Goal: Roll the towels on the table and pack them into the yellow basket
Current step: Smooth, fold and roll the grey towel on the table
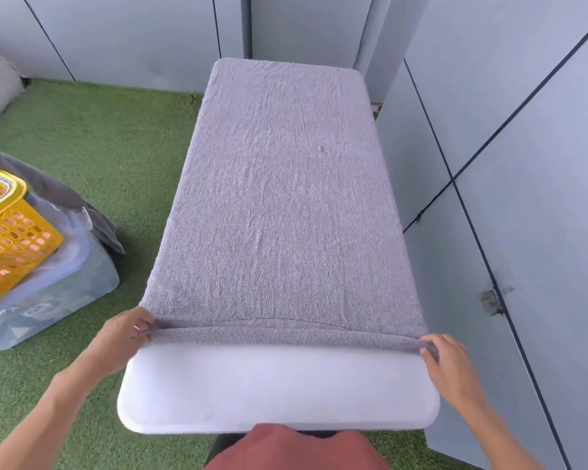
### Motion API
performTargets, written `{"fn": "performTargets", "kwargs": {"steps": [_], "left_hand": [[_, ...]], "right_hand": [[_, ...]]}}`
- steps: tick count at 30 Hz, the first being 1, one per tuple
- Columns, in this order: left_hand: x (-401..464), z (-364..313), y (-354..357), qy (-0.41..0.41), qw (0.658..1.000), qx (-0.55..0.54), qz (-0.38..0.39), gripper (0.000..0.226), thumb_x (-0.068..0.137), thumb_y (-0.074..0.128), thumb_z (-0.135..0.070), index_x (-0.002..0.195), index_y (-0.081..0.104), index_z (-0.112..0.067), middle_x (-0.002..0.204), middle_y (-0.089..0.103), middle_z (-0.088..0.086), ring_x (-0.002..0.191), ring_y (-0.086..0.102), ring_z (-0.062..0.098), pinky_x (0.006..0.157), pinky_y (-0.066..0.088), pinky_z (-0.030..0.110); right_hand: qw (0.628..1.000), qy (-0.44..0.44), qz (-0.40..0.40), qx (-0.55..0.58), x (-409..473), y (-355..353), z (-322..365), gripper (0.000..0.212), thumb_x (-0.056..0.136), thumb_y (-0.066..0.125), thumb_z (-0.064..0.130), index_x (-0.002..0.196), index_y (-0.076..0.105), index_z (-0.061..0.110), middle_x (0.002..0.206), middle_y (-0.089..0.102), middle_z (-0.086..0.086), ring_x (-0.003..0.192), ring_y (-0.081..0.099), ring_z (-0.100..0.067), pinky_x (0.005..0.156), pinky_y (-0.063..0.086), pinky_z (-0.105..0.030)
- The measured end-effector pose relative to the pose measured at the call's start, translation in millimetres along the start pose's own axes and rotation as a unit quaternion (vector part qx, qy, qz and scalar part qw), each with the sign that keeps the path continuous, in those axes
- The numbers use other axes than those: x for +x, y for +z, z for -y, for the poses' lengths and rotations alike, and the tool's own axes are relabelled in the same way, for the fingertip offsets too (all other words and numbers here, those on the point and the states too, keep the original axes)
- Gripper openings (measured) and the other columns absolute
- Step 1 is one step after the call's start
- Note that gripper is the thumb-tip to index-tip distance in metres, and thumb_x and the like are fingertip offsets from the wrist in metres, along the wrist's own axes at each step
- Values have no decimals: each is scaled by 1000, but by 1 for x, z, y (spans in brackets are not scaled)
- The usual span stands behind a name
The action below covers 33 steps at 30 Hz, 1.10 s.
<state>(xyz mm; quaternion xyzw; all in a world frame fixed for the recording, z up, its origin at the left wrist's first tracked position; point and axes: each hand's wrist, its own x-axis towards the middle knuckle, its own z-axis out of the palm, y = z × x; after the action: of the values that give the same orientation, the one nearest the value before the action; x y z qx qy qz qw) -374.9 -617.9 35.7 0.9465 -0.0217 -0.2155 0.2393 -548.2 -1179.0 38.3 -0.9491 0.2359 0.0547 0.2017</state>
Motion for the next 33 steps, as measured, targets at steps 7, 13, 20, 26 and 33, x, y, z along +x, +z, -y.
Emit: {"fn": "performTargets", "kwargs": {"steps": [7,13,20,26,33], "left_hand": [[-16,2,7,43,985,102,-133,17,75,76,-2,78,74,-19,84,54,-1,80,46,23,69,42,36],[-43,3,51,126,966,146,-171,44,70,71,11,107,53,-5,107,53,11,95,49,34,79,50,48],[-17,-4,43,90,970,126,-186,30,80,61,13,102,58,-6,94,54,9,83,52,35,74,49,50],[-31,14,30,66,986,115,-104,22,88,57,4,106,65,-7,97,62,5,87,56,28,74,49,41],[6,6,-3,-26,999,21,-9,24,80,74,-7,100,64,-16,99,65,5,84,59,18,72,43,30]], "right_hand": [[997,15,-56,42,0,8,4,18,82,67,2,91,68,17,88,49,4,83,56,-20,76,45,-35],[998,-37,-51,-18,-21,33,6,47,79,69,-1,125,58,0,115,53,-5,119,46,-32,106,34,-42],[998,-36,-57,-4,11,21,10,37,78,60,-15,109,63,3,107,60,-10,104,52,-32,93,35,-31],[995,-78,-9,-63,-6,14,-18,37,86,53,-13,113,65,8,98,59,-6,94,55,-29,82,45,-38],[999,-18,-10,42,7,-2,-8,26,89,58,-1,109,66,13,92,69,-4,82,63,-20,75,45,-28]]}}
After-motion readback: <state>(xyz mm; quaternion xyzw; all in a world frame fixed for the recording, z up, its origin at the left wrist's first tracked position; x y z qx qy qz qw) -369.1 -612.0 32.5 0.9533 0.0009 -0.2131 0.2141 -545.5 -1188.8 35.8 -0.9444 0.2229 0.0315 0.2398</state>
